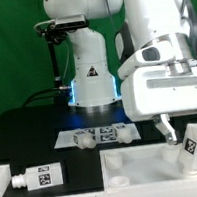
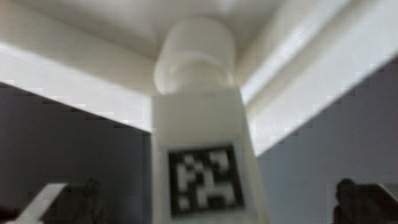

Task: Assemble one leg

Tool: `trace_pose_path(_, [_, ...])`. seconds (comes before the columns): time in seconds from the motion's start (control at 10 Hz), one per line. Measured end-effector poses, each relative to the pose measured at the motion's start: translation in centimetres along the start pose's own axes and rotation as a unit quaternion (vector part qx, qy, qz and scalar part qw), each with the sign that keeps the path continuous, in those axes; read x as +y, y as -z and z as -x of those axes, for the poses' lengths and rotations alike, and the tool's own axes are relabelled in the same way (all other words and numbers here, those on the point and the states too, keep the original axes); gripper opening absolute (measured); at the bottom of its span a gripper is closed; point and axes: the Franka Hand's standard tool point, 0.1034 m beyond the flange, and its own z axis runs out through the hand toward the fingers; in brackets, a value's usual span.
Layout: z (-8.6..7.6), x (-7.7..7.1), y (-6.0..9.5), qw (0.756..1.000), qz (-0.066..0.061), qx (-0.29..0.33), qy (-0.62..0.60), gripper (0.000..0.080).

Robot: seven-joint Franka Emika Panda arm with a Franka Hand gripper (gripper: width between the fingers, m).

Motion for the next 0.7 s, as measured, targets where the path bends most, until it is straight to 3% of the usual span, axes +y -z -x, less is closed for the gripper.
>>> trace_pose_path(0.1, [-1.0,-0.1,0.0,1.000,-0.005,-0.009,-0.008,0.0649])
trace_pose_path(0.4, [-1.2,-1.0,-0.6,0.992,-0.038,-0.113,-0.036,0.0649])
trace_pose_path(0.5, [-1.0,-0.4,-0.7,0.987,-0.047,-0.152,-0.037,0.0649])
trace_pose_path(0.6, [-0.7,0.6,-1.0,0.984,-0.045,-0.167,-0.041,0.0649])
trace_pose_path(0.7, [0.5,0.8,-1.1,0.976,-0.052,-0.206,-0.051,0.0649])
